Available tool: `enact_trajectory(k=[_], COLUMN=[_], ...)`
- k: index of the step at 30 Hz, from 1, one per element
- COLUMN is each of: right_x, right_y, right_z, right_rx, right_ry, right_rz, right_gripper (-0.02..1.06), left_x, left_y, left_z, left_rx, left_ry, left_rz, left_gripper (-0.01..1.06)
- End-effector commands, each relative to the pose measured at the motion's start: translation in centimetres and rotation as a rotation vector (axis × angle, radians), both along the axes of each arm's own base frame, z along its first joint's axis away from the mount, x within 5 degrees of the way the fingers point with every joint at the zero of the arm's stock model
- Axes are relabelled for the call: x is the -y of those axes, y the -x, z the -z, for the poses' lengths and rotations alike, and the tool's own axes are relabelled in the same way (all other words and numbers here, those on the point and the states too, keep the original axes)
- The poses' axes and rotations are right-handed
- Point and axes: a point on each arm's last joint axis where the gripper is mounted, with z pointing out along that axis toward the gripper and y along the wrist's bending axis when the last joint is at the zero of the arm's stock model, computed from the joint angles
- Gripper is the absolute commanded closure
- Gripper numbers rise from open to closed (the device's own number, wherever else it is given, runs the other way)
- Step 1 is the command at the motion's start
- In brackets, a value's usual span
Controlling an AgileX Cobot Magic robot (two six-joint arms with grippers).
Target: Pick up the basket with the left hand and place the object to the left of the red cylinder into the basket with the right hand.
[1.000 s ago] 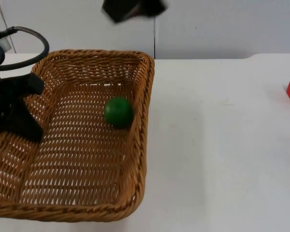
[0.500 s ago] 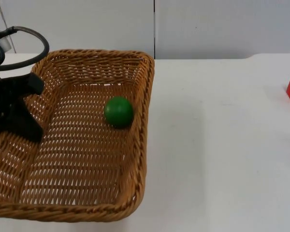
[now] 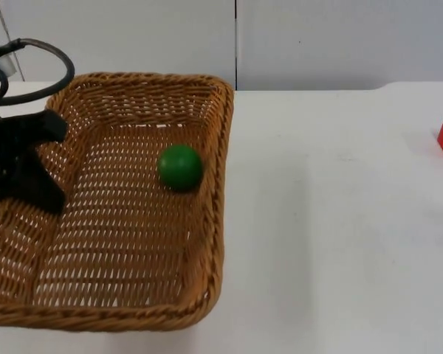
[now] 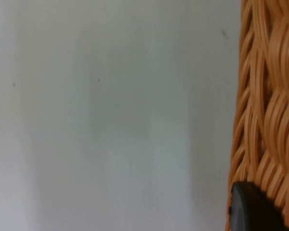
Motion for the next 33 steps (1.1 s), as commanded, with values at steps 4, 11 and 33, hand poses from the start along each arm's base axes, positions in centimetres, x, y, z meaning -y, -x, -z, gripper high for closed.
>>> enact_trajectory(k=[4,11,33], right_x=[0.2,0.2,0.3], right_y=[0.1,0.1,0.1], right_z=[0.1,0.2,0.3], right_rx=[-0.003,-0.005,-0.019], right_ry=[0.006,0.007,0.022], right_rz=[0.005,0.005,0.007], right_gripper=[0.23,0.23,0.23], left_x=[0.9,4.2,9.7], left_y=[-0.6,-2.3,-7.5], left_z=[0.0,3.4,7.9], left_rx=[0.037,0.019,-0.02], left_ry=[0.019,-0.007,0.027], left_rz=[-0.048,-0.033,0.036], left_gripper=[1.05,1.05,0.25])
